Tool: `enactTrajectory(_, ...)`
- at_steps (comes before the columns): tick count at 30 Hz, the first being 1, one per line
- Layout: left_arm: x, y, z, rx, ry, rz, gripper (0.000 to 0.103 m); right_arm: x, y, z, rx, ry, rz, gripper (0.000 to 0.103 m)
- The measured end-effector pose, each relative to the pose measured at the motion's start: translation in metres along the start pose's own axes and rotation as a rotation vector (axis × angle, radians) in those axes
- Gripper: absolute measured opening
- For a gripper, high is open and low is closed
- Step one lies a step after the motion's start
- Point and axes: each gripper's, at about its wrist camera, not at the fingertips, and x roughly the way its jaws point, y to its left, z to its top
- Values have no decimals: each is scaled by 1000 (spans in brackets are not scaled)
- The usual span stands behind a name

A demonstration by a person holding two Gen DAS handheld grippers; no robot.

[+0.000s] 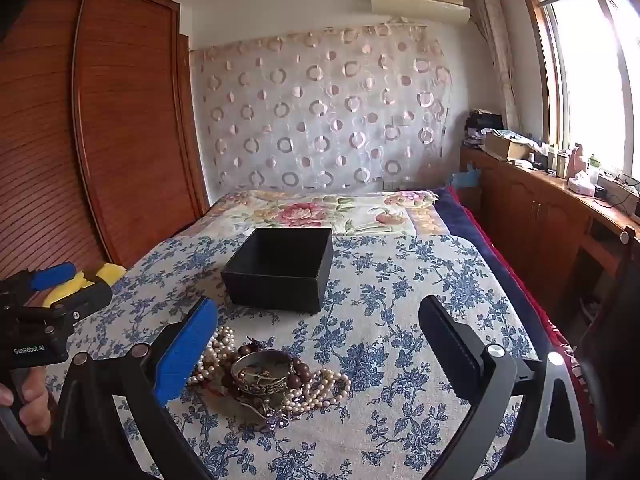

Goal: Organize jewelry

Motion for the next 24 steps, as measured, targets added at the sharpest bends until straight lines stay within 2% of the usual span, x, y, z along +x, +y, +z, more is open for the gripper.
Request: enactTrajectory(24,-4,4,3,-13,-21,-6,97,3,5,-1,-7,5,2,101)
